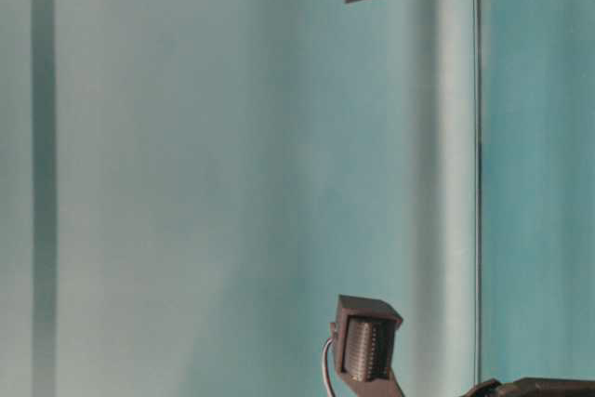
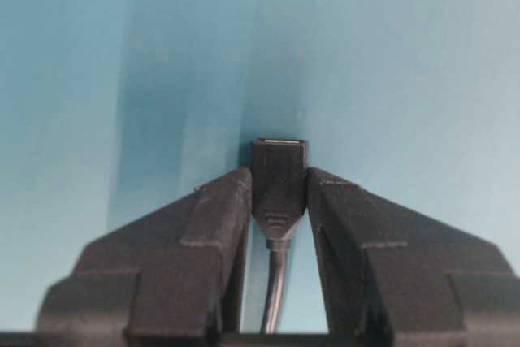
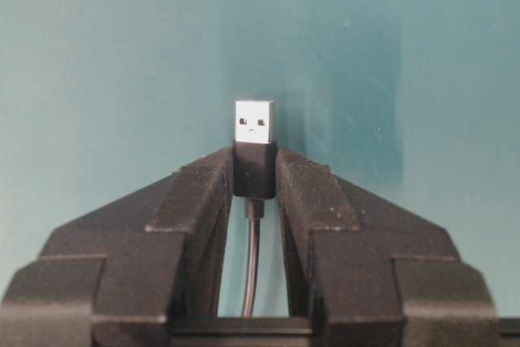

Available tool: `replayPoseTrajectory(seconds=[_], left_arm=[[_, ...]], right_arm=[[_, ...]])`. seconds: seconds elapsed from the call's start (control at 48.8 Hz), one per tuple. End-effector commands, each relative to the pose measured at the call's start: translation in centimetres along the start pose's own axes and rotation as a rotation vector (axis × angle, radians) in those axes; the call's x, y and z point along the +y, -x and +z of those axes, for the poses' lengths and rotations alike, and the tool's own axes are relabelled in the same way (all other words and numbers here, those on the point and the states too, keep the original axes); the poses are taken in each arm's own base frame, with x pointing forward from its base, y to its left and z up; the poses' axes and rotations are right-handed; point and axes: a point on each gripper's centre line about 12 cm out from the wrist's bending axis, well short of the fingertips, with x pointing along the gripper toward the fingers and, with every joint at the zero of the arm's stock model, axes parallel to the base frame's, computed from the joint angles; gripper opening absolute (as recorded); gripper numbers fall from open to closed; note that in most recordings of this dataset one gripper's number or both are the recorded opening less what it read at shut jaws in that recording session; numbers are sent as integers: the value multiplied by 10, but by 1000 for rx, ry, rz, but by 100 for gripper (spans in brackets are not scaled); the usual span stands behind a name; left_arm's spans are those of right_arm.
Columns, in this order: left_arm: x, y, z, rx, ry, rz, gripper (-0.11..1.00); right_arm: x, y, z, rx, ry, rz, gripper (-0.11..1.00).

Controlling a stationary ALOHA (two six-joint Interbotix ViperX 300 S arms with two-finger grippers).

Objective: Insert the USB using both arms.
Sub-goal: 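Close both grippers on the connector housings, then lift both connectors and bring them together above the table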

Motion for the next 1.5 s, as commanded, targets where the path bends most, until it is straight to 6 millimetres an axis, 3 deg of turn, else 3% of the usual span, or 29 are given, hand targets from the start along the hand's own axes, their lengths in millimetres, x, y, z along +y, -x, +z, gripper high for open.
replayPoseTrajectory(seconds=[0.0, 0.102, 0.656, 1.045, 1.291, 1.476], left_arm=[[-4, 15, 18, -102, 24, -14, 19], [-3, 27, 25, -148, 71, -19, 12], [-7, 95, 47, -166, 403, -128, 12], [27, 144, 41, -152, 510, -183, 12], [39, 151, 41, -109, 539, -438, 12], [56, 142, 43, -129, 623, -651, 12]], right_arm=[[0, 14, 17, -58, -2, 4, 18], [-2, 27, 24, -88, 10, -5, 18], [-18, 85, 49, -208, 140, -113, 18], [-29, 104, 62, -220, 259, -228, 18], [-37, 113, 70, -217, 346, -318, 18], [-36, 119, 78, -241, 459, -389, 18]])
